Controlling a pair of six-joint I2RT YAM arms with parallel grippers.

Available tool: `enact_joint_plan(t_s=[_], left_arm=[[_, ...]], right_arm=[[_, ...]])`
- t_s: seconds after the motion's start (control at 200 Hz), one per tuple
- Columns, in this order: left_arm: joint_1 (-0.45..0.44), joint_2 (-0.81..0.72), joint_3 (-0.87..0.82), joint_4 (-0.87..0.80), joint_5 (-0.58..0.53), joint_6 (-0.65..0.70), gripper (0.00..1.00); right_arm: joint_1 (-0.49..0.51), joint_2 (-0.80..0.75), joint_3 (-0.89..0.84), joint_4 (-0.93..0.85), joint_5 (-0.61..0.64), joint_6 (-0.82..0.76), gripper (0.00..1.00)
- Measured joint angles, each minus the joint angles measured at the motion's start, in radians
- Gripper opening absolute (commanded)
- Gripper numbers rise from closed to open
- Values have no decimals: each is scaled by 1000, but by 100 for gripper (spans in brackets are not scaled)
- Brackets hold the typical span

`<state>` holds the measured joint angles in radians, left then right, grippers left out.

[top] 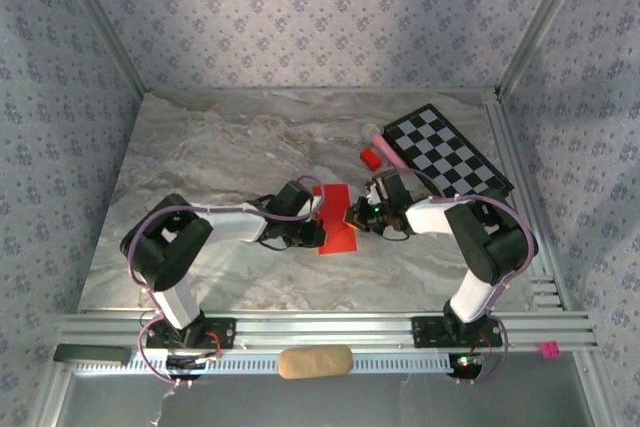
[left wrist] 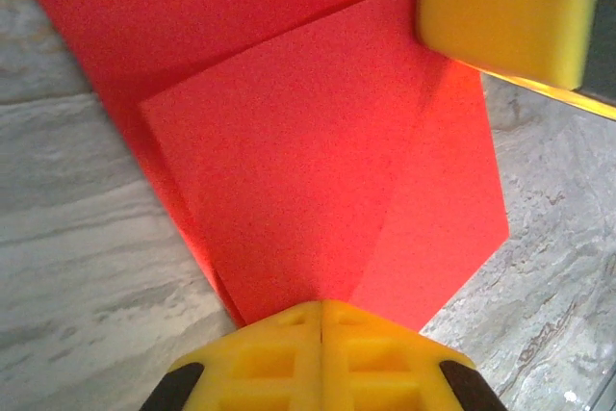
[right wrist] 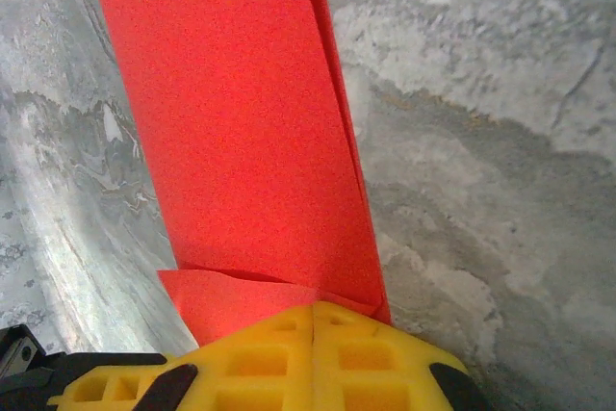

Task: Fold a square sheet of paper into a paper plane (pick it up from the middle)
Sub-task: Fold the triangle a second time at the center of the table.

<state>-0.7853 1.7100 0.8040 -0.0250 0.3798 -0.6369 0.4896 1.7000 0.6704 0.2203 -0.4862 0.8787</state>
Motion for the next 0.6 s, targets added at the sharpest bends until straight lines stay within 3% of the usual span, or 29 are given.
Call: enact_joint_plan(t_s=[0.365, 0.6], left_arm=[[0, -65, 48, -79, 16, -11, 1], [0, -11, 163, -79, 65, -11, 2]], right_arm=[[11, -10, -7, 7, 26, 0, 0], [16, -16, -7, -3, 39, 0, 0]])
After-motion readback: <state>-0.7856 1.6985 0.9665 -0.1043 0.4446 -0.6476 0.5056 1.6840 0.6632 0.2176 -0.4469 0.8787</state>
